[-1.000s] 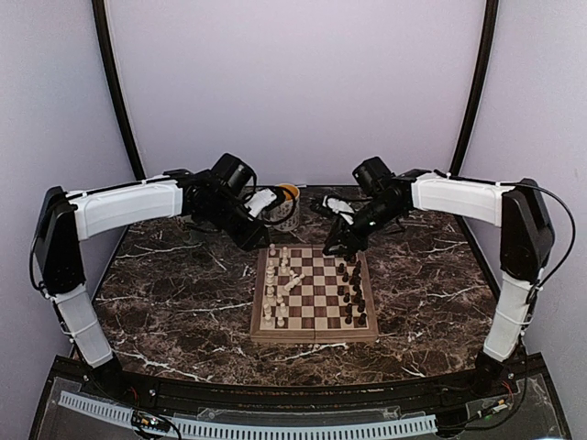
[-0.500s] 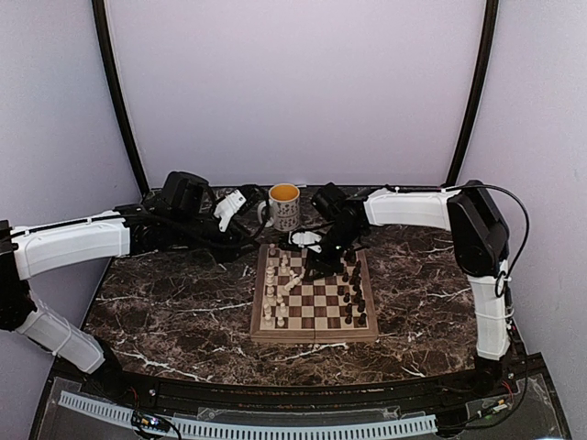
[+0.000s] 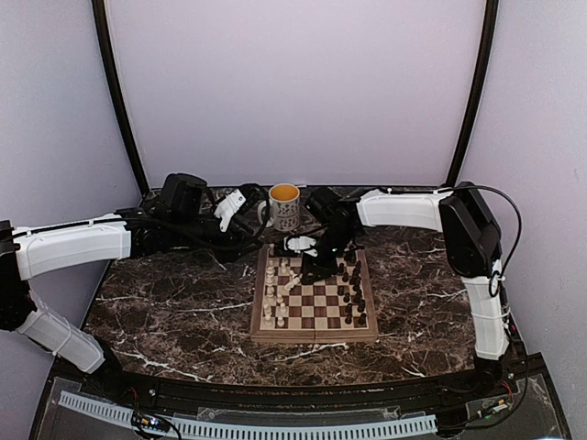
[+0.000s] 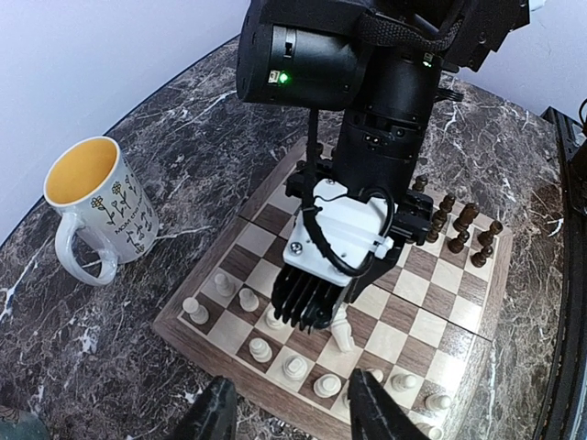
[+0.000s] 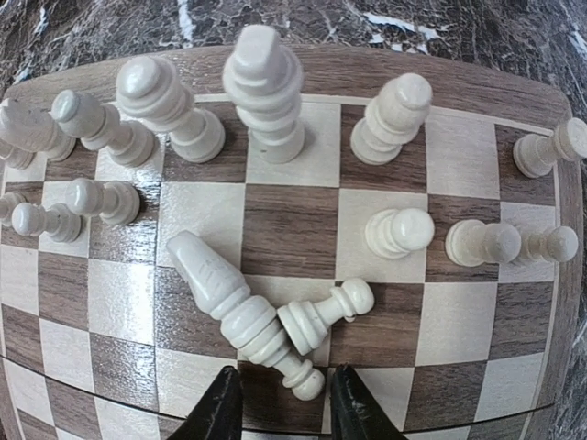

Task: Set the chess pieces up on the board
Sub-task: Pick up the chess pile from the chessboard, then pick up the knight from the chess pile.

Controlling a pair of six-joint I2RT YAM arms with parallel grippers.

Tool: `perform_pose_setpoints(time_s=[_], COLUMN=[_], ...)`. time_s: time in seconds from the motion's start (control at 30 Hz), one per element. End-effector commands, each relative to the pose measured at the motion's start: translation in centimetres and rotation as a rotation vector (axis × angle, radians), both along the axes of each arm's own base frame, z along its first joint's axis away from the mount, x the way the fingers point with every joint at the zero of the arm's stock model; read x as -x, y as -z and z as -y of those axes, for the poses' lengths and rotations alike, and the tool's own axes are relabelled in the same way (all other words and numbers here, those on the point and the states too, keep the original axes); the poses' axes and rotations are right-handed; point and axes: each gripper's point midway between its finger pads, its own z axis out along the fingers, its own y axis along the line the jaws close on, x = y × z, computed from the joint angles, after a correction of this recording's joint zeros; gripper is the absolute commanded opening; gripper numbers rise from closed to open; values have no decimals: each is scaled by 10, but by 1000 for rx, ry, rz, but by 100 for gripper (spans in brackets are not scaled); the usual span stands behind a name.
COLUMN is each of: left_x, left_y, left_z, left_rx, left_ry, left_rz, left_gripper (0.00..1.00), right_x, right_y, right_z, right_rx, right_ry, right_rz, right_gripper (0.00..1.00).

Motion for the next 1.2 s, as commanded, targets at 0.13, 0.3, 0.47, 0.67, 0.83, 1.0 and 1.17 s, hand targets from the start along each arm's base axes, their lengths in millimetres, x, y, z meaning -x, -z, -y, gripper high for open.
perform_pose_setpoints(time_s=[0.13,0.3,0.47,0.67,0.83,1.0,1.17], left_x=[-3,-3,-2,6,6,8,4], left_y=[-4,-4,-4,-10,-5,8,17], left_z=[1,0,0,12,25,34,41], left_rx=[26,33,47,176,267,336,387], left_ry=[2,-1,-1,27,16,14,5], left_rz=[19,21,22,-43,-169,-257,-302], left_gripper=[44,44,44,46,49,50,50], right_x=[19,24,28,29,16,7,4], right_y=[11,7,3,-22,-47,-67,-81], right_z=[7,14,19,24,27,30,31], right_rx=[50,55,45,-47,-169,-253,-308], right_ry=[-74,-72,-51,4,79,115,130], right_rz=[-41,-25,-25,-70,-159,-215,-251], right_gripper=[22,13,9,8,8,8,8])
